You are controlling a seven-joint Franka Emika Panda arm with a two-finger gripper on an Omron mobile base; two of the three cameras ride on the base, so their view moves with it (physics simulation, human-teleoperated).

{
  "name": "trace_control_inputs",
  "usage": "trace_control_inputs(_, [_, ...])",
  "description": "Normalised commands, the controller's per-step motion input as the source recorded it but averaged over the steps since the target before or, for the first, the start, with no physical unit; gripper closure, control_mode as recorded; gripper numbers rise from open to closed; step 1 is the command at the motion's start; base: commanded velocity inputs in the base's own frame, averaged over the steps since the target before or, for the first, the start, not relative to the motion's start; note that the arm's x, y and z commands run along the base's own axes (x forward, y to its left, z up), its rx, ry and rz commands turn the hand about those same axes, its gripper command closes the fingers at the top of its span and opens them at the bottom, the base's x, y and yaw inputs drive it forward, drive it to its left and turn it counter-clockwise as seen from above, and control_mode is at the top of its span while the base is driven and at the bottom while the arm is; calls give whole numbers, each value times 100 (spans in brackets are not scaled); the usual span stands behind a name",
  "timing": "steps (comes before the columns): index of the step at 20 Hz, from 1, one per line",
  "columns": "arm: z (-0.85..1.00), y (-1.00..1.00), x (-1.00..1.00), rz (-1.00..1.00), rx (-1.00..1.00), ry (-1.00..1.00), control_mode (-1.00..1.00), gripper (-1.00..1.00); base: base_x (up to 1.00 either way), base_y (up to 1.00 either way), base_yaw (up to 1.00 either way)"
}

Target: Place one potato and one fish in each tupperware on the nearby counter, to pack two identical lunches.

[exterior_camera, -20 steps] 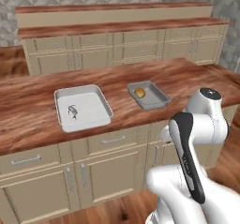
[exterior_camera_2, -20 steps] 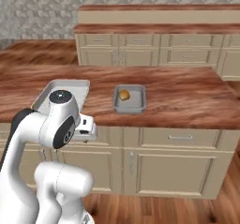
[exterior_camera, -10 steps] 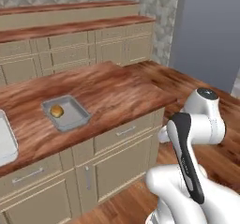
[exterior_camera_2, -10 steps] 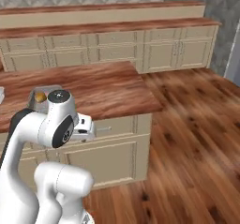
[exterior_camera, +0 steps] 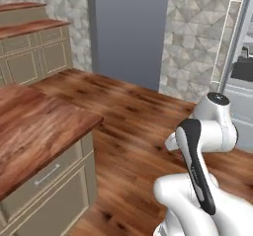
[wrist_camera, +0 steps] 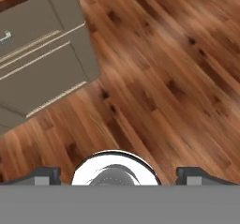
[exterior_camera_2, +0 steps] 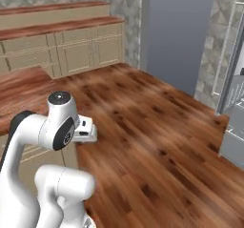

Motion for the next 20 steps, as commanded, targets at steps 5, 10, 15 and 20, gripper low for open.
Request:
trace_control_inputs(5, [0, 0, 0, 0, 0, 0, 100, -100, 6, -76, -64])
trace_control_inputs(10, [0, 0, 0, 0, 0, 0, 100, -100, 1, -61, -64])
trace_control_inputs(15, [0, 0, 0, 0, 0, 0, 100, -100, 4, -38, -58])
trace_control_inputs(20, [0, 0, 0, 0, 0, 0, 100, -100, 61, 31, -28])
